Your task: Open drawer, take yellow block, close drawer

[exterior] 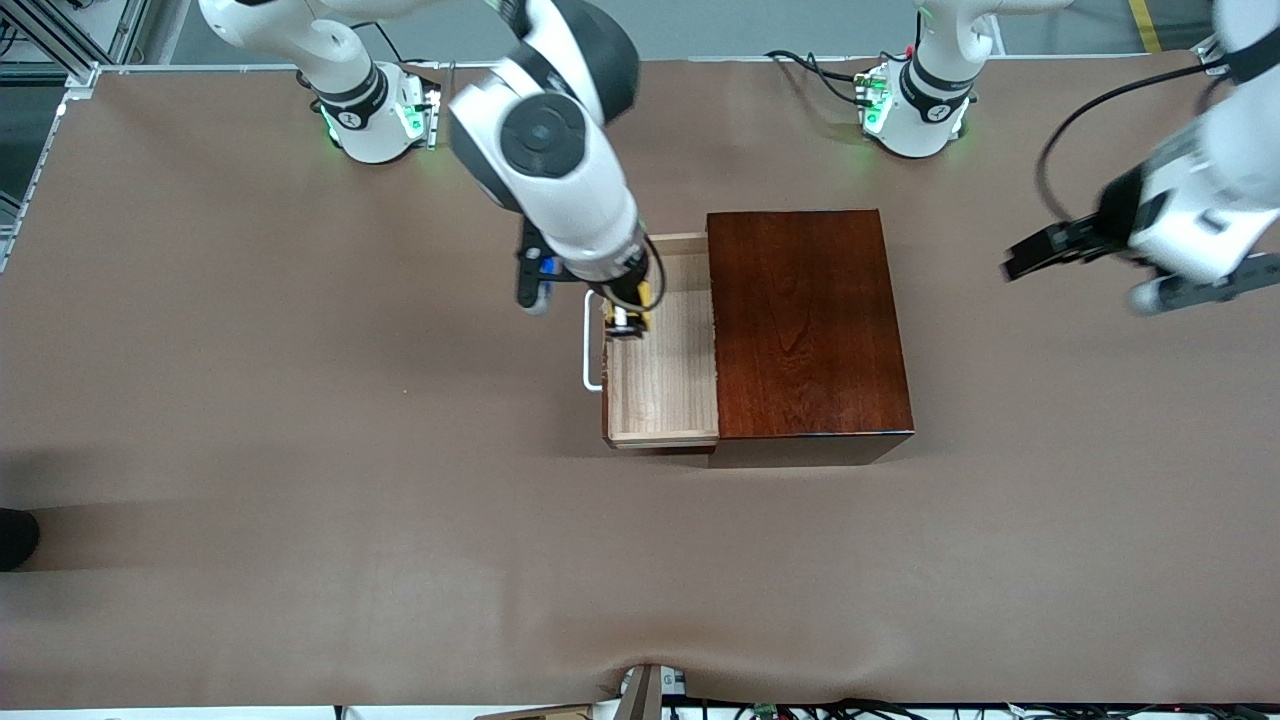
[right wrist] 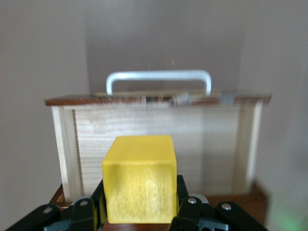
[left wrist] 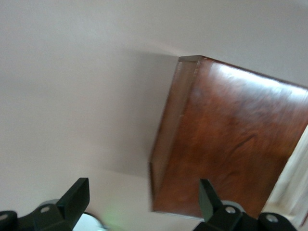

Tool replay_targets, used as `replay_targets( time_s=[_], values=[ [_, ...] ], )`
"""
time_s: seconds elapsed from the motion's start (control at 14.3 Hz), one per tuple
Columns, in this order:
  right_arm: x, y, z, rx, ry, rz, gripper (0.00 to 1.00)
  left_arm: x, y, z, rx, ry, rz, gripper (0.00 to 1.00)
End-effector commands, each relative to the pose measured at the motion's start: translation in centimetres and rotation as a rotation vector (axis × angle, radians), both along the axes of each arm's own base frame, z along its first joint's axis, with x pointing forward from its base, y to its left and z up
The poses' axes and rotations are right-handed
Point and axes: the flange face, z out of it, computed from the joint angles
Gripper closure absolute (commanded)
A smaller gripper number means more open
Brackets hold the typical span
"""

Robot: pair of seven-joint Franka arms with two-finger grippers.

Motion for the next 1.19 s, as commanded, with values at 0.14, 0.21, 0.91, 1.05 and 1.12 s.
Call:
replay_targets(
  time_s=[0.14, 0.21, 0.91, 1.05, 1.12],
  values=[
    [2.9, -15.8, 5.8, 0.016, 0.057, 0.444, 0.85, 2.7, -14.6, -5.5, 0.055, 0.055, 0.251, 0.00],
    [3.3, -19.6, 6.4, 0.025, 0.053, 0.528, 0.89, 2.8, -17.5, -6.5, 0.068, 0.049, 0.298, 0.00],
    [2.7, -54.0, -2.8, 0.050, -0.071, 1.116, 0.92, -5.1, -45.9, -15.9, -0.202, 0.002, 0.997, 0.00],
    [2.1, -59.3, -5.2, 0.032, -0.120, 1.186, 0.94, -5.6, -47.2, -18.7, -0.199, 0.015, 1.183, 0.00],
    [2.0, -61.2, -6.5, 0.015, -0.145, 1.218, 0.94, -5.9, -47.7, -19.9, -0.183, 0.009, 1.257, 0.00]
  ],
)
